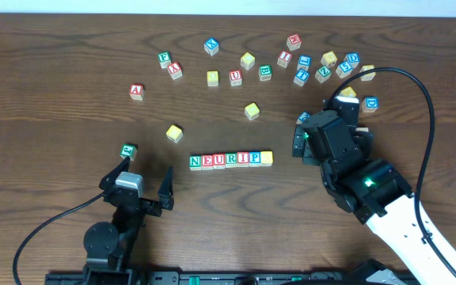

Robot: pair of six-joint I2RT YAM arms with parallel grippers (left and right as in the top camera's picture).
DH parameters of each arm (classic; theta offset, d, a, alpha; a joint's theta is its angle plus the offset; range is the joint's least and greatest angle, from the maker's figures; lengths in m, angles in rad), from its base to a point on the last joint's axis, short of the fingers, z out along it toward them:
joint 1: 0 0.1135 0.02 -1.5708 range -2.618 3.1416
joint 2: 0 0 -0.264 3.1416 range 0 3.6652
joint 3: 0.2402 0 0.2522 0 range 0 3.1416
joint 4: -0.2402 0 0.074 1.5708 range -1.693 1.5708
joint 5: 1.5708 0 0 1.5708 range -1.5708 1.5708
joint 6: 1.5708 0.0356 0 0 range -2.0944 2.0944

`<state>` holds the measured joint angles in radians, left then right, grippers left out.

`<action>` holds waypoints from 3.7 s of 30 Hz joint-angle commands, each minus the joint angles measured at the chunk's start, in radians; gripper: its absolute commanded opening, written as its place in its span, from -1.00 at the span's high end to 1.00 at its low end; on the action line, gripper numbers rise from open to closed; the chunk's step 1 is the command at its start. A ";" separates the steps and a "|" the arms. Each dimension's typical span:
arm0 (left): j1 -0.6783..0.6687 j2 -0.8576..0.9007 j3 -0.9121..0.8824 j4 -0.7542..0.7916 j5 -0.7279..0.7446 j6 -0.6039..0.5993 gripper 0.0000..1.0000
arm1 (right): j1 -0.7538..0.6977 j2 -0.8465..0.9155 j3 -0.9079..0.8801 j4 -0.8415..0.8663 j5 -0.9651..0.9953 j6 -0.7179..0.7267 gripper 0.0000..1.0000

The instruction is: Spell out NEURIPS

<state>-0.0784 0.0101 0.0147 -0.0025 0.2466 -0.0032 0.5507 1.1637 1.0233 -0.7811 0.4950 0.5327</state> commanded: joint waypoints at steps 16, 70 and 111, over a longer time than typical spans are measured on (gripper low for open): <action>0.006 -0.006 -0.011 -0.046 0.032 -0.009 -0.93 | -0.061 -0.106 -0.022 0.095 0.008 -0.233 -0.99; 0.006 -0.006 -0.011 -0.046 0.032 -0.009 -0.93 | -0.512 -1.036 -1.018 0.709 -0.576 -0.718 -0.98; 0.006 -0.006 -0.011 -0.046 0.032 -0.009 -0.93 | -0.512 -1.035 -1.018 0.706 -0.486 -0.511 -0.99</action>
<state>-0.0784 0.0105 0.0174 -0.0071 0.2535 -0.0032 0.0479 0.1360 0.0071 -0.0704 -0.0036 0.0040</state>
